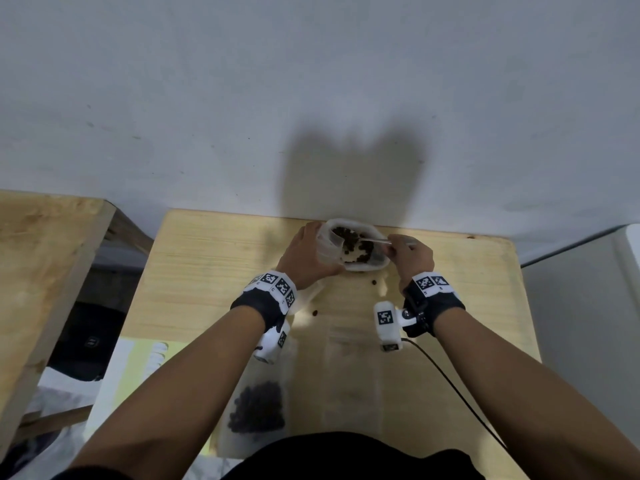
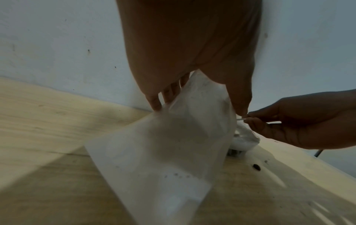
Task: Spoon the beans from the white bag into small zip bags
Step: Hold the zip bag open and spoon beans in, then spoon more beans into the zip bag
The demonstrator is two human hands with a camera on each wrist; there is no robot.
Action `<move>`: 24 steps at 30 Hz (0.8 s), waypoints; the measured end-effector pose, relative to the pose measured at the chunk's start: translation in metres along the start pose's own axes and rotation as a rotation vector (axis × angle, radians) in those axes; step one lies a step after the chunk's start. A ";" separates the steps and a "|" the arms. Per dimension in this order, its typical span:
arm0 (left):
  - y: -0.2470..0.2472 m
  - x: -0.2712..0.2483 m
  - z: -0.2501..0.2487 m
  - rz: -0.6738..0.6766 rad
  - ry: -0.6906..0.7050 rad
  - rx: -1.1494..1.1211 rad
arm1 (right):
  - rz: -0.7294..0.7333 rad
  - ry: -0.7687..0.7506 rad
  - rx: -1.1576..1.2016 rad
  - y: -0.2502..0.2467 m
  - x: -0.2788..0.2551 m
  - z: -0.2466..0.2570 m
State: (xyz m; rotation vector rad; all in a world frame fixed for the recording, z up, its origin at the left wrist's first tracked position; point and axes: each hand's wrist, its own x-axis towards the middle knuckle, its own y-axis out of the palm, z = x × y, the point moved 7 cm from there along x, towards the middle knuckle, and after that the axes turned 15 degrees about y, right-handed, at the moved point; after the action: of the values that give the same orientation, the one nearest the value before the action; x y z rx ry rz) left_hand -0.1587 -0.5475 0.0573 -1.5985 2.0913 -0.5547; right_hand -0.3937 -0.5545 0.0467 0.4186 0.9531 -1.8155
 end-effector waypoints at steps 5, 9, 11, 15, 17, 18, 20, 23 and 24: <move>-0.003 -0.009 0.001 -0.035 -0.009 0.016 | 0.011 0.043 0.189 -0.017 -0.005 -0.012; -0.007 -0.014 -0.003 -0.040 0.027 0.086 | 0.025 -0.070 0.270 -0.027 -0.027 0.009; -0.009 -0.014 -0.007 -0.040 0.038 0.115 | 0.028 -0.159 0.242 -0.029 -0.039 0.025; -0.009 -0.010 -0.015 -0.053 0.041 0.141 | 0.004 -0.378 0.110 -0.026 -0.069 0.055; -0.008 -0.008 -0.019 -0.054 0.044 0.144 | -0.030 -0.521 0.009 -0.023 -0.087 0.066; -0.007 -0.007 -0.022 -0.052 0.045 0.147 | -0.034 -0.591 -0.031 -0.020 -0.096 0.070; -0.005 -0.006 -0.025 -0.051 0.034 0.149 | -0.018 -0.697 -0.061 -0.016 -0.107 0.075; -0.006 -0.007 -0.024 -0.044 0.004 0.156 | -0.057 -0.736 -0.050 -0.020 -0.104 0.076; -0.007 -0.009 -0.022 -0.043 -0.004 0.159 | -0.083 -0.727 -0.041 -0.025 -0.101 0.075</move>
State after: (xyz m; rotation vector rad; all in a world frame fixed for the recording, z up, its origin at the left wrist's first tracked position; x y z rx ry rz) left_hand -0.1638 -0.5399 0.0800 -1.5557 1.9612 -0.7132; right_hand -0.3610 -0.5451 0.1704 -0.3067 0.4953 -1.8112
